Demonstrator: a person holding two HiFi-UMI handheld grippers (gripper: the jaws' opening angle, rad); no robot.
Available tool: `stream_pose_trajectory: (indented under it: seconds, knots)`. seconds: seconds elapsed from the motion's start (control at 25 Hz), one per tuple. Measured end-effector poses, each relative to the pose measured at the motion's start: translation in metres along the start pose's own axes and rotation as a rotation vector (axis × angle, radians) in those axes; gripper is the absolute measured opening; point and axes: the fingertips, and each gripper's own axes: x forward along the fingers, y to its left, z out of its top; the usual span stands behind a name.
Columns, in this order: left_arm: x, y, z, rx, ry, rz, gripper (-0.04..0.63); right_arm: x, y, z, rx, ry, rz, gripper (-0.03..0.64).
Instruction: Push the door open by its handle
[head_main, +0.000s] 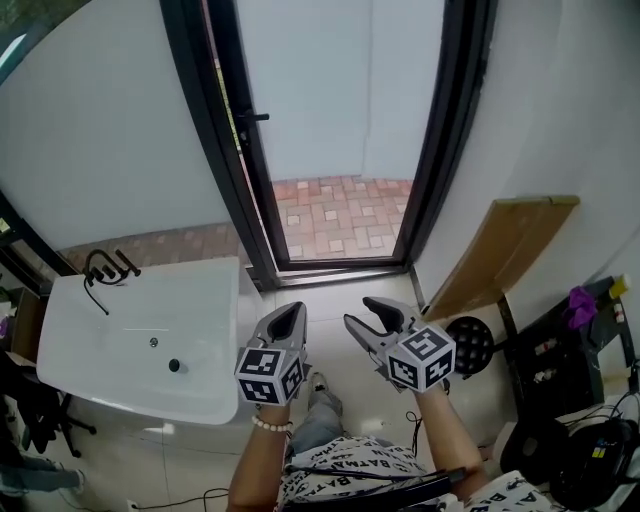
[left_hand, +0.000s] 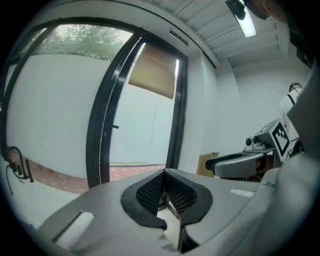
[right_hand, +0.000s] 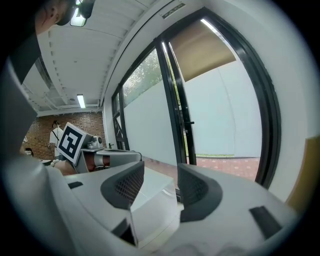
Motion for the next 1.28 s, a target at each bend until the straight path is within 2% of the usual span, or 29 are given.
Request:
stream_pose_trajectory:
  seconds: [0.32,0.64,0.8,0.92,0.96,1.0,1.28]
  knots:
    - [0.074,0.052,0.013,-0.022,-0.015,0.003,-0.008,0.074,-0.051,0.027,-0.066,0.020,0.032,0.225]
    - [0.165,0.117,0.051,-0.023,-0.025,0.035,-0.008,0.177,-0.112,0.080,-0.135,0.057,0.119,0.225]
    - [0.203,0.157,0.072,-0.026,-0.034,0.069,-0.008,0.234,-0.144,0.103,-0.190,0.075,0.129,0.225]
    - [0.224,0.179,0.081,-0.023,-0.034,0.088,-0.008,0.268,-0.164,0.116,-0.225,0.091,0.138,0.230]
    - [0.230,0.186,0.085,-0.020,-0.036,0.095,-0.008,0.279,-0.169,0.121,-0.234,0.093,0.144,0.272]
    - [0.235,0.192,0.090,-0.019,-0.039,0.103,-0.008,0.289,-0.173,0.127,-0.240,0.092,0.150,0.278]
    - [0.259,0.221,0.096,-0.038,-0.025,0.140,-0.008,0.352,-0.207,0.176,-0.348,0.072,0.173,0.276]
